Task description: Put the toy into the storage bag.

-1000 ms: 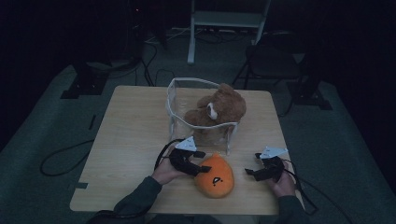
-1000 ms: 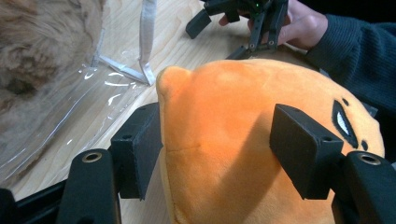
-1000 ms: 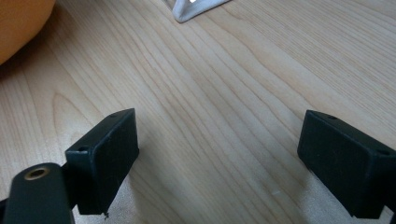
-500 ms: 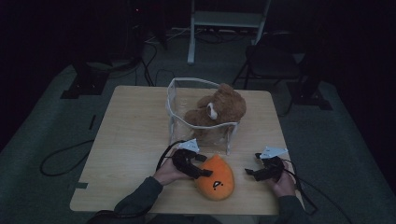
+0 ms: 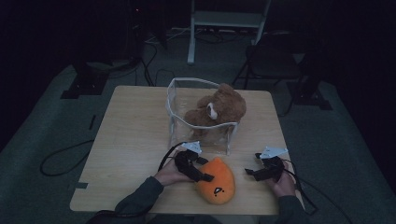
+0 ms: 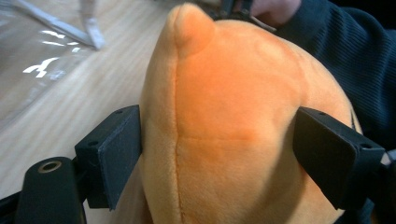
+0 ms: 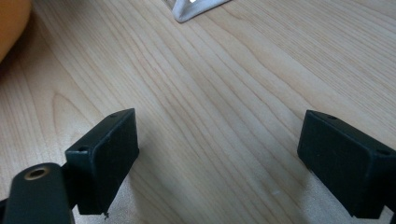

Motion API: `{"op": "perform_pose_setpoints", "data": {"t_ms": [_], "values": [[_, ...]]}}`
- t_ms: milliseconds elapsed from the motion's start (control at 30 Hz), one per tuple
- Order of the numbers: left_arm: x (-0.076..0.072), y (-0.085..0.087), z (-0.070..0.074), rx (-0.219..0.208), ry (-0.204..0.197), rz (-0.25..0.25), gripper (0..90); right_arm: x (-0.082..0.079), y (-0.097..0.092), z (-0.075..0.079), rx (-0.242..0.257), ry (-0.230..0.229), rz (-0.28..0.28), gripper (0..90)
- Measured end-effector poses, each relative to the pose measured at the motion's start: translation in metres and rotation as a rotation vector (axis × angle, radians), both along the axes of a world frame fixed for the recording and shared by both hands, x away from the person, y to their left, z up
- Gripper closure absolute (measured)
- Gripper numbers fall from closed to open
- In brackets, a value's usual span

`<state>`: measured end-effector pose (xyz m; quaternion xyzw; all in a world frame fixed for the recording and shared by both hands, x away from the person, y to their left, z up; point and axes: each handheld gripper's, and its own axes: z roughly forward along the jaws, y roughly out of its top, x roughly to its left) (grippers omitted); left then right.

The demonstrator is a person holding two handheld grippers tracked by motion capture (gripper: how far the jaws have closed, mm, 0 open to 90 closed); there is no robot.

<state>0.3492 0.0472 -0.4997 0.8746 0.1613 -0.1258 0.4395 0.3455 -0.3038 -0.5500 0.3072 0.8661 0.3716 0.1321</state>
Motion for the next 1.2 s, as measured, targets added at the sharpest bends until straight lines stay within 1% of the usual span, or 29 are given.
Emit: {"op": "perform_pose_setpoints", "data": {"t_ms": [67, 167, 200, 233, 300, 367, 467, 633, 800, 867, 900, 1033, 1200], "values": [[0.000, 0.000, 0.000, 0.001, 0.005, -0.003, 18.5, 0.000, 0.000, 0.000, 0.000, 0.000, 0.000, 11.7], [0.001, 0.001, 0.001, 0.010, 0.015, -0.003, 24.8, 0.000, 0.000, 0.000, 0.000, 0.000, 0.000, 11.7], [0.001, 0.001, 0.001, 0.009, 0.011, -0.005, 28.0, 0.000, 0.000, 0.000, 0.000, 0.000, 0.000, 11.7], [0.000, 0.002, 0.002, 0.011, -0.003, -0.008, 31.5, 0.000, 0.000, 0.000, 0.000, 0.000, 0.000, 11.6], [-0.001, 0.003, 0.002, 0.006, -0.010, -0.009, 38.6, 0.000, 0.000, 0.000, 0.000, 0.000, 0.000, 11.6], [-0.001, 0.004, 0.003, 0.003, -0.016, -0.012, 43.0, 0.000, 0.000, 0.000, 0.000, 0.000, 0.000, 11.7], [-0.001, 0.005, 0.004, -0.018, -0.018, -0.014, 48.0, 0.000, 0.000, 0.000, 0.000, 0.000, 0.000, 11.6], [-0.002, 0.007, 0.007, -0.055, -0.006, -0.016, 52.3, 0.000, 0.000, 0.000, 0.000, 0.000, -0.001, 11.7], [-0.003, 0.010, 0.011, -0.074, -0.025, 0.002, 55.7, 0.000, 0.000, 0.000, 0.000, 0.000, 0.000, 11.7], [-0.003, 0.012, 0.013, -0.082, -0.033, 0.024, 56.7, 0.000, 0.000, 0.000, 0.000, 0.000, 0.000, 11.6], [-0.002, 0.013, 0.014, -0.082, -0.034, 0.027, 57.2, 0.000, 0.000, 0.000, 0.000, 0.000, 0.000, 11.7], [-0.001, 0.016, 0.016, -0.092, -0.043, 0.051, 57.8, 0.000, 0.000, 0.000, 0.000, 0.000, 0.000, 11.7], [-0.001, 0.019, 0.019, -0.103, -0.059, 0.068, 58.2, 0.000, 0.000, 0.000, 0.000, 0.000, 0.000, 11.7]]}}
